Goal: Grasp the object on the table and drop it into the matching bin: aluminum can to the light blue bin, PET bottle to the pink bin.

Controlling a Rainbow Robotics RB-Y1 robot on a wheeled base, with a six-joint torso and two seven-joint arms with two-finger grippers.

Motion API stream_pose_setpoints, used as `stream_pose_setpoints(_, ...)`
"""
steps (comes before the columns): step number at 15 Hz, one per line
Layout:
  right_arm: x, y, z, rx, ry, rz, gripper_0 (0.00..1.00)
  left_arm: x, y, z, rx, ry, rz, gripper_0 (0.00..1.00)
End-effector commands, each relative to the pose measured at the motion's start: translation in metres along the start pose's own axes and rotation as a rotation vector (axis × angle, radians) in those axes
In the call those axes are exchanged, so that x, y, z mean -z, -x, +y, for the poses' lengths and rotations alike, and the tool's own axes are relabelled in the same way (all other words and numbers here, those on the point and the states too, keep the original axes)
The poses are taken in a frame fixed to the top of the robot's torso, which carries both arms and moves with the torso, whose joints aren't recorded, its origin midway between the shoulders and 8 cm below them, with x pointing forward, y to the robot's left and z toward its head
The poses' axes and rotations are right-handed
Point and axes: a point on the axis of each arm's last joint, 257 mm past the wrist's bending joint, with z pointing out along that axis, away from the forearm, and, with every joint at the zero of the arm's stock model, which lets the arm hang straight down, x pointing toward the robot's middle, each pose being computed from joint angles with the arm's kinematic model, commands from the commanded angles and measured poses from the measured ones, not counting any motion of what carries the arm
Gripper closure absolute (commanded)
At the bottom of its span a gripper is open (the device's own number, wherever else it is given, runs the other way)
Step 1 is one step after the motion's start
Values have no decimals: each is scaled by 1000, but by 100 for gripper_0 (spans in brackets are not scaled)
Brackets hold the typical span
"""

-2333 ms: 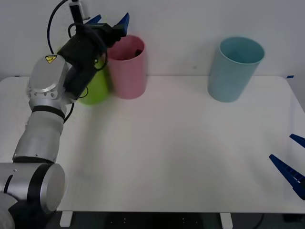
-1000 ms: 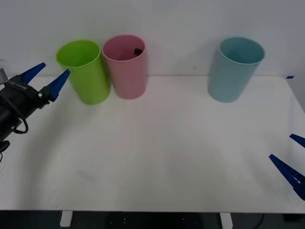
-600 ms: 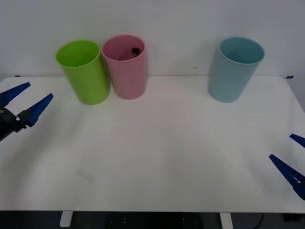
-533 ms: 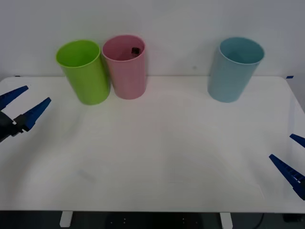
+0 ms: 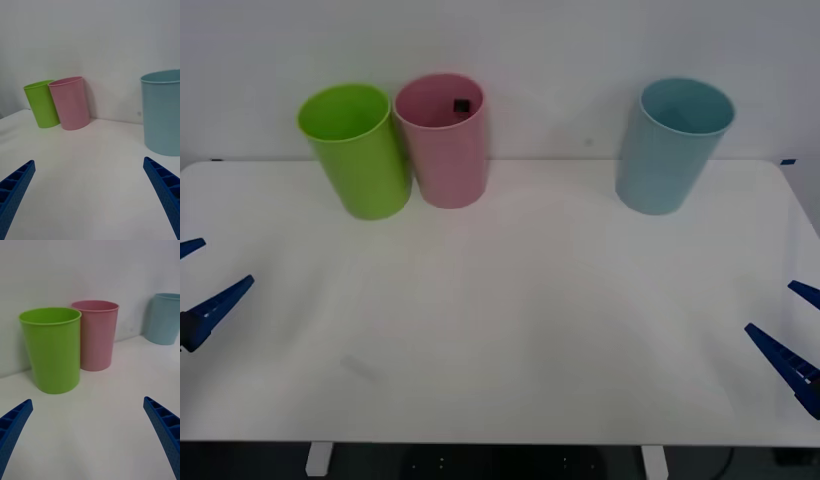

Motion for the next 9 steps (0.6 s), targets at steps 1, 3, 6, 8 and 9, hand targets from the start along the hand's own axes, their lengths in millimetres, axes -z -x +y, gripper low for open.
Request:
stream_pose_setpoints(1, 0, 0, 0, 0, 0, 0, 0, 14, -10, -6, 20, 0, 12, 0)
stream_pose_setpoints(3, 0, 0, 0, 0, 0, 0, 0, 16, -14, -7, 29, 2, 18, 0)
stream_pose_setpoints(6, 0, 0, 0, 0, 0, 0, 0, 21, -17, -10, 44, 0, 21, 0)
stream_pose_setpoints(8, 0, 0, 0, 0, 0, 0, 0, 20, -19, -12, 49, -5, 23, 0)
stream_pose_setpoints(9, 0, 0, 0, 0, 0, 0, 0, 20, -19, -12, 49, -5, 23, 0)
